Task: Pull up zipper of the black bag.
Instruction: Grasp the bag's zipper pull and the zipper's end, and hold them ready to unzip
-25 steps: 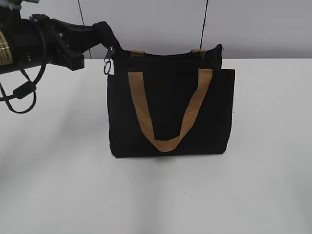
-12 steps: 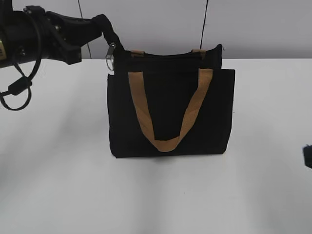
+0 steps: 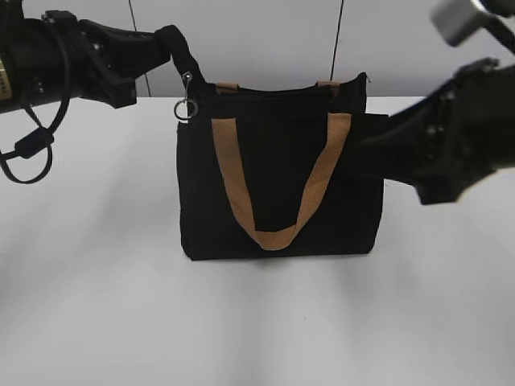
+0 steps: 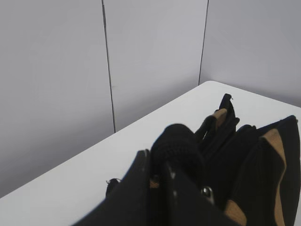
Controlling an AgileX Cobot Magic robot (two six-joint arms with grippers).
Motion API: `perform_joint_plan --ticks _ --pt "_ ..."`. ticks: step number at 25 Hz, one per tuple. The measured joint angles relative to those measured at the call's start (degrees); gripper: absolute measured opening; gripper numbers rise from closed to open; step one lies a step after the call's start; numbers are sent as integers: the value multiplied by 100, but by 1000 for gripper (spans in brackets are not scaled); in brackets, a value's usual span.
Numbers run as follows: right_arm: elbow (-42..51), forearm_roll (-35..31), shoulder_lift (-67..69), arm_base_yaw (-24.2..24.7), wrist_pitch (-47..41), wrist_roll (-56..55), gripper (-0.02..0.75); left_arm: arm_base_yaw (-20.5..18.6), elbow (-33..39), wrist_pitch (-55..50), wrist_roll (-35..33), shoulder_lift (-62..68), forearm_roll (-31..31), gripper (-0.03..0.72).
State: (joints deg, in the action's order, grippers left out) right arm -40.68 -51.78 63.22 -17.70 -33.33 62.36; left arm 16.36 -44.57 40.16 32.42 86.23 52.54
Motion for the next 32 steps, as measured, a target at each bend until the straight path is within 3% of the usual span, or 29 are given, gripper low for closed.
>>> perform_joint_plan --ticks 13,21,32 --pt "-2345 -60 2800 -1196 546 440 309 0 0 117 0 0 -285 15" --pt "-3017 -320 3591 -1258 600 640 309 0 0 273 6 -6 -292 15" --pt "-3099 -775 3955 -1258 626 1188 309 0 0 577 13 -6 -292 15"
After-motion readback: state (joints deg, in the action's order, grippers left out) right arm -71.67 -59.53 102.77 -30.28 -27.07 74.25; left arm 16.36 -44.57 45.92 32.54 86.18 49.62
